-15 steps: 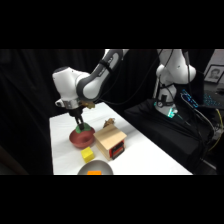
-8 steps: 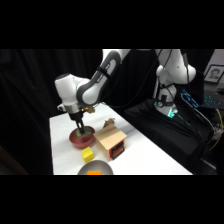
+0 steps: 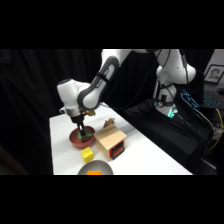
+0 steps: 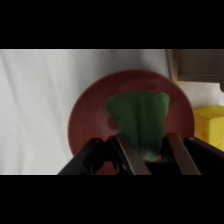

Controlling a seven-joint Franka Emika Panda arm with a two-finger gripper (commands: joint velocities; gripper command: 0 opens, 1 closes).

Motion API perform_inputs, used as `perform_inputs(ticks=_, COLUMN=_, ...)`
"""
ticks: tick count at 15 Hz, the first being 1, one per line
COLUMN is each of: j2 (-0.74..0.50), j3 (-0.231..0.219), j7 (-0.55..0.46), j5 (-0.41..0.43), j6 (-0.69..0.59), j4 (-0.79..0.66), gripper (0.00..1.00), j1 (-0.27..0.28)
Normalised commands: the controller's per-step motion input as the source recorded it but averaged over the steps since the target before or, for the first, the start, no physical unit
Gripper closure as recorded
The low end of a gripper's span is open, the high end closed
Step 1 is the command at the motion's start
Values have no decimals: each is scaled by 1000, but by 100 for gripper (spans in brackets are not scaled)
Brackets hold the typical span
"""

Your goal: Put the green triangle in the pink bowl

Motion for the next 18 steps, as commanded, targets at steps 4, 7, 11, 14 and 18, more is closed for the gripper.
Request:
perform_inputs(ticks=4, j2=44, j3=5, j7=3, j5=110, j6=-37, j4=153, gripper=11, j1=-21)
perform_inputs(ticks=7, j2=-26, j3=17, j7=-19, j5=115, j6=-154, j4=137, gripper=0, j1=-26)
perform_inputs(ticks=11, j2=-120, j3=-8, j7=1, j5=76, j6=-240, j4=93, gripper=0, j1=-2)
perform_inputs(ticks=14, j2=-262, j3=-25, j7=28, j5=53, j6=-345, j4=21, gripper=0, j1=29)
perform_inputs(ticks=18, j2=-322, j3=-30, j7=45, j5=46, j6=-300, j4=-43, gripper=0, j1=54)
